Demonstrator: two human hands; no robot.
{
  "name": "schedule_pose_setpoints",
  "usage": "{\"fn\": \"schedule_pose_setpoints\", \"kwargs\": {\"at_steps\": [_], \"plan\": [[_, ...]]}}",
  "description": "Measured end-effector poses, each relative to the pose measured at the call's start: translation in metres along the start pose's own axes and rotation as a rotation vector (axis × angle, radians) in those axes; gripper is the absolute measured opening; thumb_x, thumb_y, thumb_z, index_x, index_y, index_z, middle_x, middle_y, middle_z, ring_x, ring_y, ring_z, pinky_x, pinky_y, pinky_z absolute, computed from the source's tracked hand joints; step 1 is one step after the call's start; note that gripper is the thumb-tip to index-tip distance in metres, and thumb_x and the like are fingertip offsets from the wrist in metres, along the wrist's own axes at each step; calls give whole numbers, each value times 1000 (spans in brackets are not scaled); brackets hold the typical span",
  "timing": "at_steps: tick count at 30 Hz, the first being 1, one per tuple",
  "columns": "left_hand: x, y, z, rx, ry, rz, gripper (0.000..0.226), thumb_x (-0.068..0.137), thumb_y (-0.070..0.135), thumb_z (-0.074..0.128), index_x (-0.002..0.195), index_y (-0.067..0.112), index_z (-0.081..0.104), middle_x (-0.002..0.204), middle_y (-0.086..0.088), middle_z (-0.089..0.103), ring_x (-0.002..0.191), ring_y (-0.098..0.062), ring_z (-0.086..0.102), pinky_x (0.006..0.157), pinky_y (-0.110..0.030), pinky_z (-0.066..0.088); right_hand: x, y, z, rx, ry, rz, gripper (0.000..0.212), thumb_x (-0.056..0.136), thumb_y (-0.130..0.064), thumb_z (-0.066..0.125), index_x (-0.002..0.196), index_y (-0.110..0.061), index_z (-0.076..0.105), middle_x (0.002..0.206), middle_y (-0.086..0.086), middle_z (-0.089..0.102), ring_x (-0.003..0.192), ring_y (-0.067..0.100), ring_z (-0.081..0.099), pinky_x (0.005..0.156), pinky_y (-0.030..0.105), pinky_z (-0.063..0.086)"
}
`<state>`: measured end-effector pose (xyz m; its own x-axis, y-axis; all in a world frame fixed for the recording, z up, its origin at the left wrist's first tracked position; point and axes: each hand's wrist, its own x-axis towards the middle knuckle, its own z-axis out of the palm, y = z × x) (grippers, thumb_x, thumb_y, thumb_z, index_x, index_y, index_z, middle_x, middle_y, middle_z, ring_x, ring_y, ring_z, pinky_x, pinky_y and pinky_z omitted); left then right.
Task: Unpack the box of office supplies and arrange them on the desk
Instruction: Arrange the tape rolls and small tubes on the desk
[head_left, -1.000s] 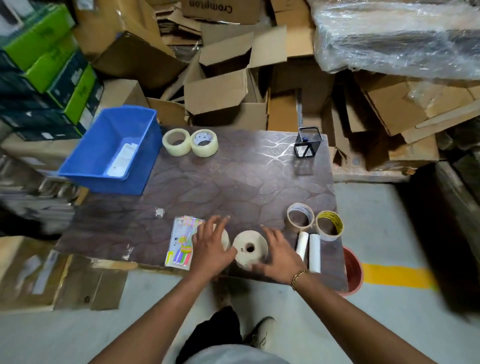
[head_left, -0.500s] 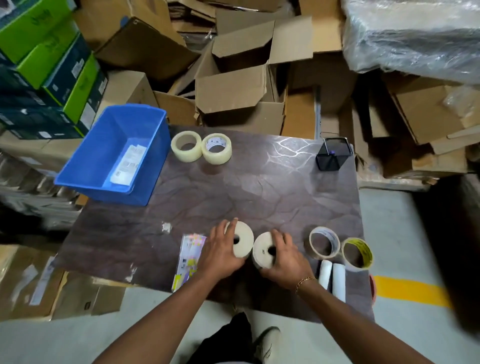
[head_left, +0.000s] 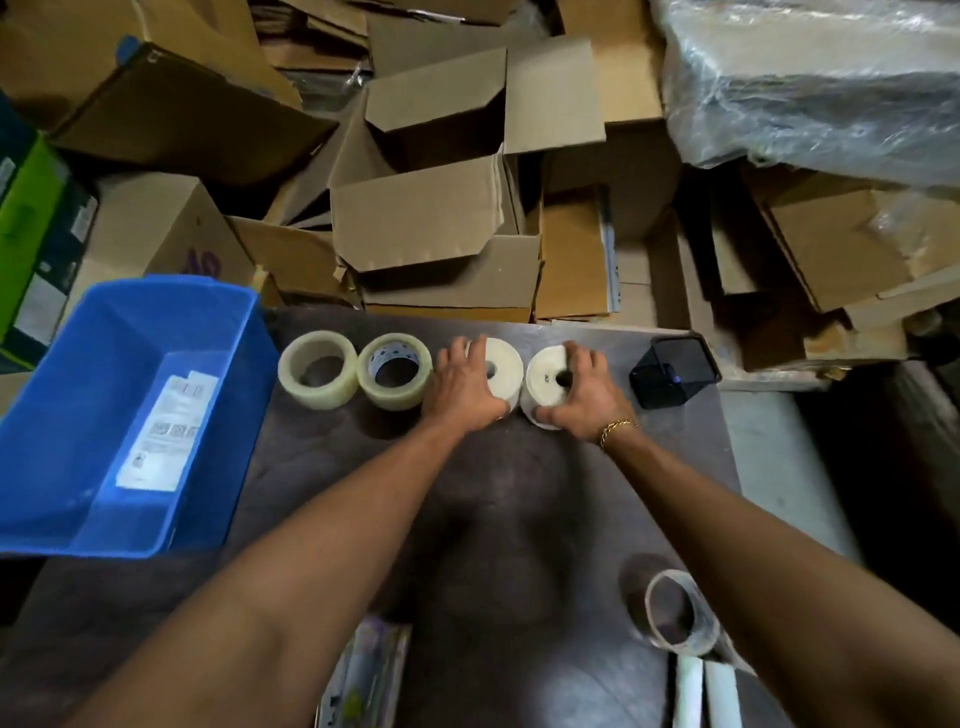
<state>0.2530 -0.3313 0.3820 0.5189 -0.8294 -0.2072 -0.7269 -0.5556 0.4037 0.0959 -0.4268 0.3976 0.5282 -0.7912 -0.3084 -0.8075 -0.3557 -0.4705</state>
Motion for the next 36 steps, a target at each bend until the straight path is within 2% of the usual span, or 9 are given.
{"fn": "schedule_pose_setpoints", "kwargs": {"at_steps": [8, 12, 16, 20, 22, 25, 28, 31, 36], "plan": [[36, -1, 6, 44, -73, -18, 106, 65, 39, 80, 150, 23, 19, 149, -9, 28, 133, -33, 32, 104, -45, 40, 39, 0, 6, -12, -26, 56, 108, 62, -43, 86, 147, -25, 21, 143, 9, 33, 127, 34, 46, 100, 46, 45], [27, -2, 6, 57, -81, 0, 115, 67, 49, 79, 153, 27, 6, 159, -9, 10, 145, -33, 13, 114, -49, 25, 31, 1, 3, 8, -52, 77, 122, 59, -52, 86, 153, -26, 13, 155, 9, 23, 138, 34, 34, 108, 49, 39], [-13, -8, -3, 14, 117, 65, 82, 77, 51, 68, 146, 28, 30, 152, -3, 24, 139, -27, 24, 109, -44, 30, -6, 7, -4, -37, 77, 11, 104, 70, -53, 78, 151, -25, 20, 156, 7, 24, 141, 30, 30, 110, 47, 37], [-74, -28, -6, -104, 209, 82, 50, 83, 41, 65, 129, 25, 52, 127, 2, 46, 122, -20, 43, 101, -38, 40, -66, 10, 12, 82, 150, -39, 69, 84, -42, 68, 143, -25, 36, 141, 5, 42, 128, 24, 44, 104, 43, 44], [-112, -43, -3, -189, 146, 22, 39, 85, 38, 65, 121, 24, 58, 123, 1, 50, 121, -20, 45, 101, -40, 41, -99, 12, 31, 246, 56, -43, 53, 85, -34, 70, 132, -24, 48, 126, 4, 56, 109, 20, 58, 94, 39, 51], [-175, -71, 8, -283, 92, -77, 28, 84, 31, 68, 111, 20, 64, 117, -4, 56, 117, -24, 50, 100, -40, 43, -152, 12, 72, 426, -197, -49, 31, 86, -19, 72, 113, -19, 58, 105, 3, 63, 90, 16, 60, 85, 32, 52], [-236, -97, 20, -387, 37, -219, 20, 83, 21, 71, 102, 18, 69, 107, -2, 57, 106, -24, 58, 95, -34, 46, -199, 7, 116, 504, -428, -35, 24, 85, -14, 72, 104, -22, 58, 100, 2, 64, 82, 10, 59, 67, 18, 48], [-286, -117, 30, -433, 1, -338, 15, 79, 15, 72, 94, 18, 72, 98, 1, 55, 100, -22, 61, 89, -27, 45, -241, -3, 151, 577, -576, 48, 22, 86, -14, 71, 104, -18, 59, 83, -2, 63, 68, 7, 56, 52, 16, 44], [-333, -138, 48, -506, -85, -469, 15, 77, 9, 73, 79, 24, 72, 98, -8, 64, 93, -20, 62, 84, -24, 45, -293, -20, 181, 696, -689, 169, 21, 86, -7, 67, 106, -13, 61, 87, 2, 63, 71, 12, 55, 55, 23, 38]]}}
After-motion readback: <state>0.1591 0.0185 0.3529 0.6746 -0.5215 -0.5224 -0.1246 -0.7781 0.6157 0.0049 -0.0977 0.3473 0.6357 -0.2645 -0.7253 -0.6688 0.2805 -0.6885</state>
